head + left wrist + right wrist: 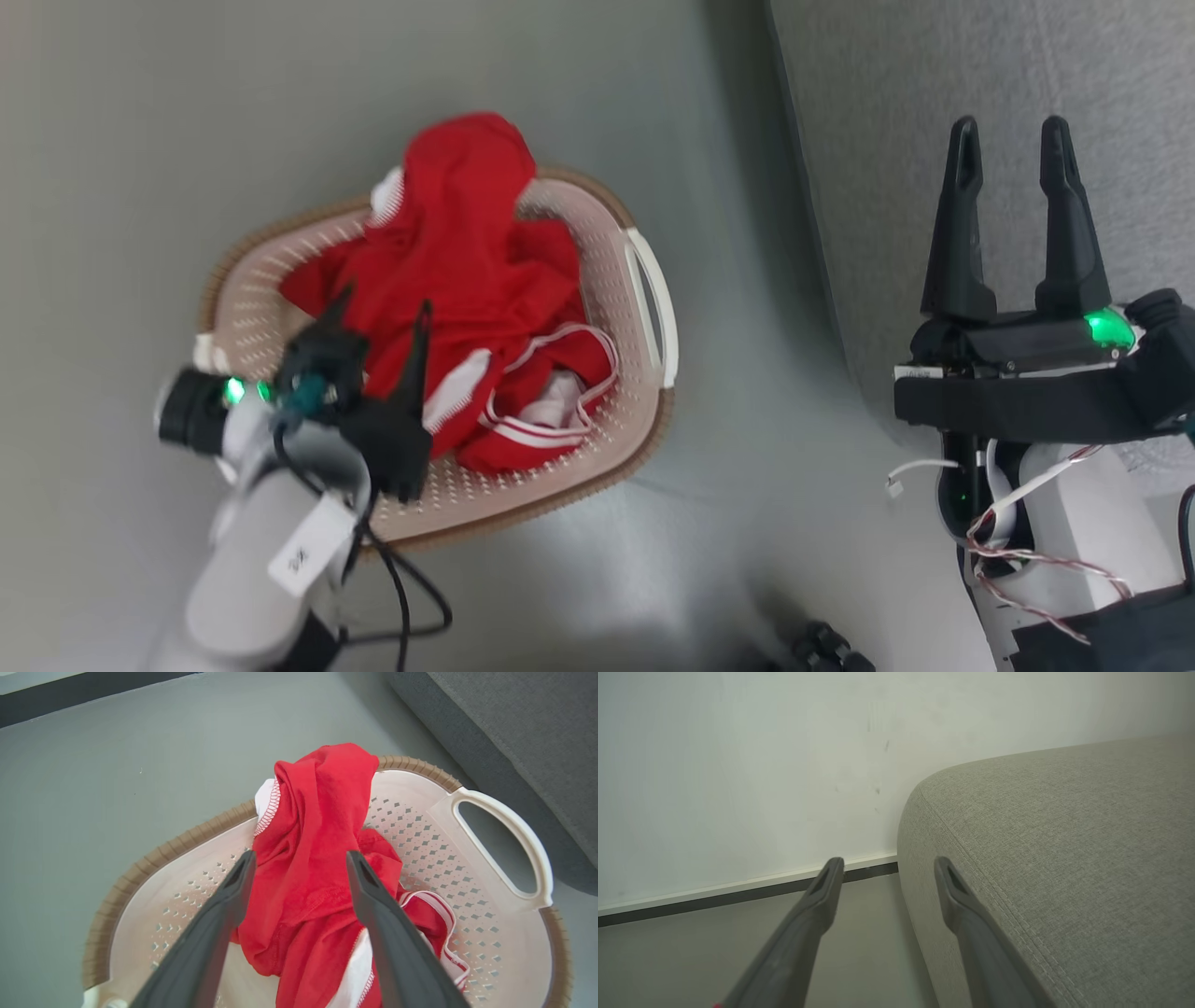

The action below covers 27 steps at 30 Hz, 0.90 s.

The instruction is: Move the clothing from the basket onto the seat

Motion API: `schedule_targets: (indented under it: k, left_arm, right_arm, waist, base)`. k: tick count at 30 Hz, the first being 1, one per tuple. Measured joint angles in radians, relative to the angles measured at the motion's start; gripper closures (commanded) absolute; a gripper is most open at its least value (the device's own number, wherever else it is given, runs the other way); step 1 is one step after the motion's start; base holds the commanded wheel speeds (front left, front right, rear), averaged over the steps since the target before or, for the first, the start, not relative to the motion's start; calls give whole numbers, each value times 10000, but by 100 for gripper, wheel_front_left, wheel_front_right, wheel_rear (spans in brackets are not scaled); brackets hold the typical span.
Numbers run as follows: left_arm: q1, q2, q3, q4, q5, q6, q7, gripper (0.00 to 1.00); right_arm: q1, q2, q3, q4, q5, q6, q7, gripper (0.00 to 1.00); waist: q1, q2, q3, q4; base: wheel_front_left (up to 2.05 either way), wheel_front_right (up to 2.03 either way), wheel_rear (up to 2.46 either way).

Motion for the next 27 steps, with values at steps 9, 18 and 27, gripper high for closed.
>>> schedule_targets:
  k: [9,18,27]
  left_arm:
    - [-1201,328,10,757,324,-13,134,0]
    - [-1889,330,167,1565,370,142,88,0]
    - [-2533,479,213,2121,451,249,-165,42]
  right_arm:
    - [-601,128,2,12,84,90,0,0]
    - [-750,173,-54,153,84,105,0,0]
    - [-757,234,6,320,82,192,0,0]
  waist:
    - [0,-1,1224,-462]
    - [-2,-1,1864,-892]
    - [-2,-2,2070,-1061]
  base:
    - [0,0,0]
    - [0,0,0]
    - [0,0,0]
